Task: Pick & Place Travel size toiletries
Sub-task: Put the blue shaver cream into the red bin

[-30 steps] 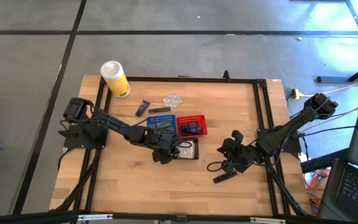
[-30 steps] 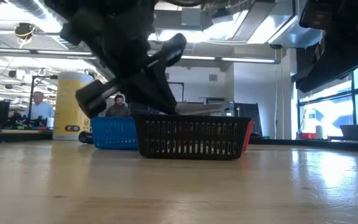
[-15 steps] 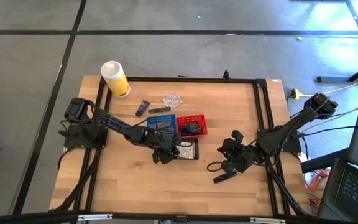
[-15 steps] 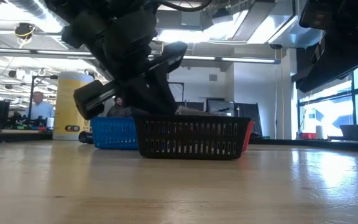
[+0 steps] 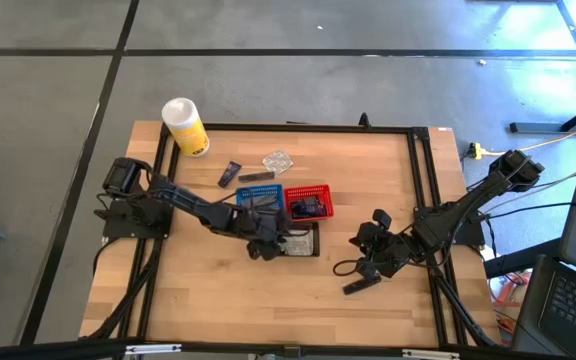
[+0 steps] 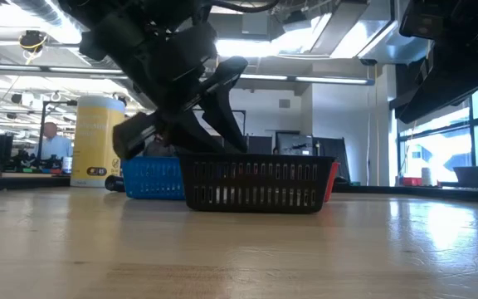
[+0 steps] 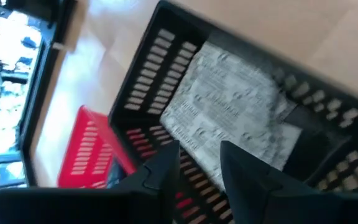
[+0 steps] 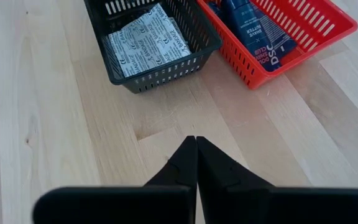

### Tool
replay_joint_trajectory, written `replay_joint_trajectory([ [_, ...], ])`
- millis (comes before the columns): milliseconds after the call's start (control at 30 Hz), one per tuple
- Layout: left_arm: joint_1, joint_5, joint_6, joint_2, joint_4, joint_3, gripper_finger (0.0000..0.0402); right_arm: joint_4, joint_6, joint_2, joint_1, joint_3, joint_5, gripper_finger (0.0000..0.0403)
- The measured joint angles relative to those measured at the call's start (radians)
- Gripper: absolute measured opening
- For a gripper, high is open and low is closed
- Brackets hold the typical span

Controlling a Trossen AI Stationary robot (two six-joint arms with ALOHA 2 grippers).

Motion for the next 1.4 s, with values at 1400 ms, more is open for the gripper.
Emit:
replay_joint_trajectory([
  [1400,0.161,-0.153,-1.053,-0.551,-0.414,0.000,0.0098,0.009,-0.002,0.000,0.000,0.000,-0.001,0.0004],
])
